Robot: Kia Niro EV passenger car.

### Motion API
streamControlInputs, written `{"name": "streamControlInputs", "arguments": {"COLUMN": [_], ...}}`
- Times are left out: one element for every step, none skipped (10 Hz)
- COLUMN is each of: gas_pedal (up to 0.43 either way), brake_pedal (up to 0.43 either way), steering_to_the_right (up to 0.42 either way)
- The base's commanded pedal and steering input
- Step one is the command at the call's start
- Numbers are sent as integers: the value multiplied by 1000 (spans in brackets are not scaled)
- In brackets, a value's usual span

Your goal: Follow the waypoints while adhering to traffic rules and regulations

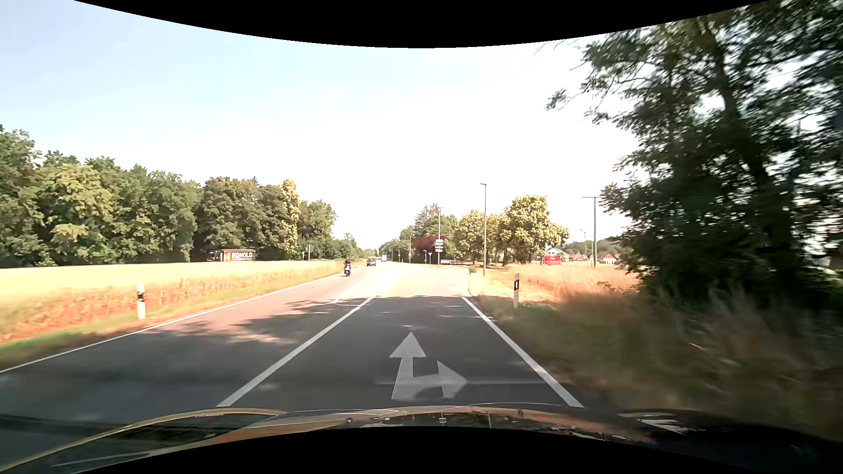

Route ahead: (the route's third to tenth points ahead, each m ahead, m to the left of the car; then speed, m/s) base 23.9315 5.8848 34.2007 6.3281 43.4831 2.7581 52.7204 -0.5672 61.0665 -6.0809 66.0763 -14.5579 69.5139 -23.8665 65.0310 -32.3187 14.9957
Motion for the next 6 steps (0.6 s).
{"name": "streamControlInputs", "arguments": {"gas_pedal": [0, 0, 0, 0, 0, 0], "brake_pedal": [232, 226, 226, 232, 232, 232], "steering_to_the_right": [6, 6, 8, 10, 11, 12]}}
